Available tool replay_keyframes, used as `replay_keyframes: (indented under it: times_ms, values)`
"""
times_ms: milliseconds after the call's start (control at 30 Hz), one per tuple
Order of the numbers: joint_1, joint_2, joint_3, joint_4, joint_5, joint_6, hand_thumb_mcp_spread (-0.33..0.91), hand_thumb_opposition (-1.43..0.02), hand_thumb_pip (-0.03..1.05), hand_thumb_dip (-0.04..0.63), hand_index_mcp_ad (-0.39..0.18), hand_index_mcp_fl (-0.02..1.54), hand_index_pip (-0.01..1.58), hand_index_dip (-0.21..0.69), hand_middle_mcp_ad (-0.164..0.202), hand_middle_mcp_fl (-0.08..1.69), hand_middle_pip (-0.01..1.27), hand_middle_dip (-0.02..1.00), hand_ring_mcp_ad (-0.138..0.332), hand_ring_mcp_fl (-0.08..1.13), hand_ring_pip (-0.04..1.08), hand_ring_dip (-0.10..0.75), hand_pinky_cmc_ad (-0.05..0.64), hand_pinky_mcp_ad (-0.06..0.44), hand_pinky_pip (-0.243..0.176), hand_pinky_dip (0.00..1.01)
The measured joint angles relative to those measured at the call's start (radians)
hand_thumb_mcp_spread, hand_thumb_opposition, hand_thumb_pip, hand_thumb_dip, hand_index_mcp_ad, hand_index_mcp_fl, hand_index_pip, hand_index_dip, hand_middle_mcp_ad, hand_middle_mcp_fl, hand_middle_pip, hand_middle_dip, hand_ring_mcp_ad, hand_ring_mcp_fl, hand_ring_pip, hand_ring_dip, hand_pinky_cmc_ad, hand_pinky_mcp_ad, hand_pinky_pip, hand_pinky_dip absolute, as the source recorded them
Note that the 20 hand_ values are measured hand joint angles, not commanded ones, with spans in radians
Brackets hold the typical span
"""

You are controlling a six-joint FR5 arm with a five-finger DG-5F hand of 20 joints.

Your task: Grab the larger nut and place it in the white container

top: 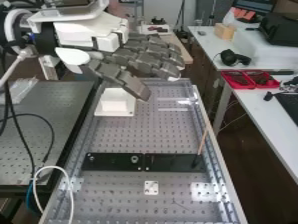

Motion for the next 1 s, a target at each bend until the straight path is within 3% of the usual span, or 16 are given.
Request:
replay_keyframes:
  times_ms: [500, 1000]
  values:
    - [0.040, 0.026, -0.005, -0.061, 0.003, 0.006, 0.14, -0.83, 0.65, 0.166, -0.089, 0.05, 0.29, 0.047, 0.089, 0.00, 0.14, 0.24, 0.176, 0.00, 0.09, 0.134, 0.363, 0.314, -0.124, 0.73]
    - [0.100, 0.067, -0.038, -0.062, 0.040, -0.002, 0.14, -0.83, 0.65, 0.169, -0.089, 0.05, 0.20, 0.047, 0.087, 0.00, 0.14, 0.25, 0.176, 0.00, 0.09, 0.134, 0.365, 0.314, -0.124, 0.72]
